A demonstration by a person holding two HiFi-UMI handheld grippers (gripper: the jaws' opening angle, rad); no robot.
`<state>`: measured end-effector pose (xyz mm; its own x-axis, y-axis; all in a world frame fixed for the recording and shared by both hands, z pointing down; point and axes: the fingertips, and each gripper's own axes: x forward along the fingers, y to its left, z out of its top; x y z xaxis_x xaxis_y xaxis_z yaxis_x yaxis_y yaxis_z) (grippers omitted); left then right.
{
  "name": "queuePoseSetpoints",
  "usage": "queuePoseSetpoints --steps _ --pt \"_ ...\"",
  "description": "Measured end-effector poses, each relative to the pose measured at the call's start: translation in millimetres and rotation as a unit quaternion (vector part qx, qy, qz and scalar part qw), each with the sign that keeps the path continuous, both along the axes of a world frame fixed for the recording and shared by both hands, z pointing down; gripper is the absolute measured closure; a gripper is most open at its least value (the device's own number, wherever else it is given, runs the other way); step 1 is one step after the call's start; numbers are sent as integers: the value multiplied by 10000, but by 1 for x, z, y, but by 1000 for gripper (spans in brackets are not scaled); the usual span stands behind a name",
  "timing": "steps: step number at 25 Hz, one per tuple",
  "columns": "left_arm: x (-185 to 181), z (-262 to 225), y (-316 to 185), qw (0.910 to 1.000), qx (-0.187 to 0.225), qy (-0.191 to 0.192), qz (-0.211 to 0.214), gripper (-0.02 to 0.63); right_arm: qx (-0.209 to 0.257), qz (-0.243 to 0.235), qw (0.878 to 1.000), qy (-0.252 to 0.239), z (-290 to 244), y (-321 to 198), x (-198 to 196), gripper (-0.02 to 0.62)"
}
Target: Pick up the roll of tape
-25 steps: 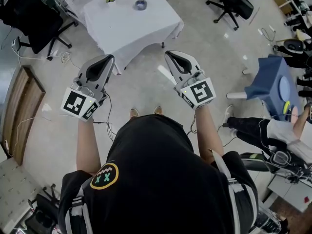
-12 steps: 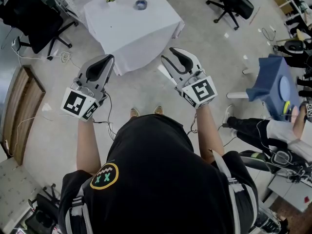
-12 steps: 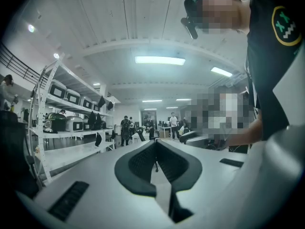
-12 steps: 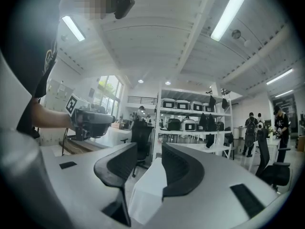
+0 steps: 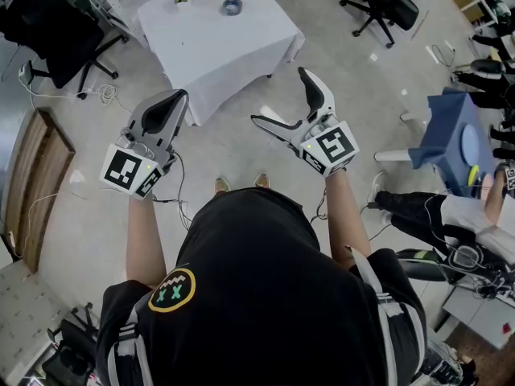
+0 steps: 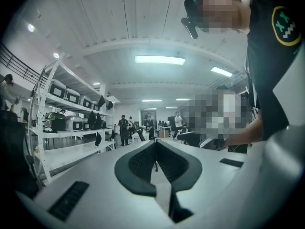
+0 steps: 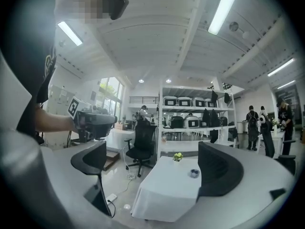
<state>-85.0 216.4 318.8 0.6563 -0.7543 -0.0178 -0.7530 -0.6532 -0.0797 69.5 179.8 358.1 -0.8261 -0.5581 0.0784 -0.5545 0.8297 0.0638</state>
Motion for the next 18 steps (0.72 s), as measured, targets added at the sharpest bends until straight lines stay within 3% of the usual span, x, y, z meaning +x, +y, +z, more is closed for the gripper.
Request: queuePoseSetpoints --steps 18 --pt "18 1 -3 10000 10 -76 -45 587 130 84 9999 13 2 -5 22 -5"
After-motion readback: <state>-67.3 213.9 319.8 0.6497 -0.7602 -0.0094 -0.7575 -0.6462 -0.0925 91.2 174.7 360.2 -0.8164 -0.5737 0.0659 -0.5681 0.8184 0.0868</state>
